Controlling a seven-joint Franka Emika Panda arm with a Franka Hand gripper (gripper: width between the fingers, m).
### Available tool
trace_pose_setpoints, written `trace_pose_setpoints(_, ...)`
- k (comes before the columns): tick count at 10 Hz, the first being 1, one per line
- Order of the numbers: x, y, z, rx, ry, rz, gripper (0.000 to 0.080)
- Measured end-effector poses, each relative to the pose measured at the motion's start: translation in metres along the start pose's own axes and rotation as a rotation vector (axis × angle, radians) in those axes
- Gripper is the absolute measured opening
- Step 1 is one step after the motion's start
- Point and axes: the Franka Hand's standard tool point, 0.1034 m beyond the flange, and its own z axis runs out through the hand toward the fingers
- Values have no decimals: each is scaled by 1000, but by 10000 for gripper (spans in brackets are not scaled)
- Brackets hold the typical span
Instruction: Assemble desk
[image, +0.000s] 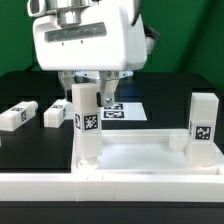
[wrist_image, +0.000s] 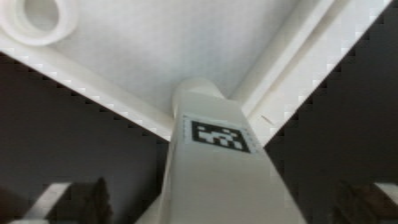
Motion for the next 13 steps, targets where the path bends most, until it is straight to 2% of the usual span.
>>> trace_pose_setpoints(3, -1, -2, 1, 0, 1, -258, 649)
trace_pose_setpoints(8, -1, -3, 0, -33, 7, -693, 649)
trace_pose_setpoints(13, 1, -2, 0, -43, 6, -1001, 649)
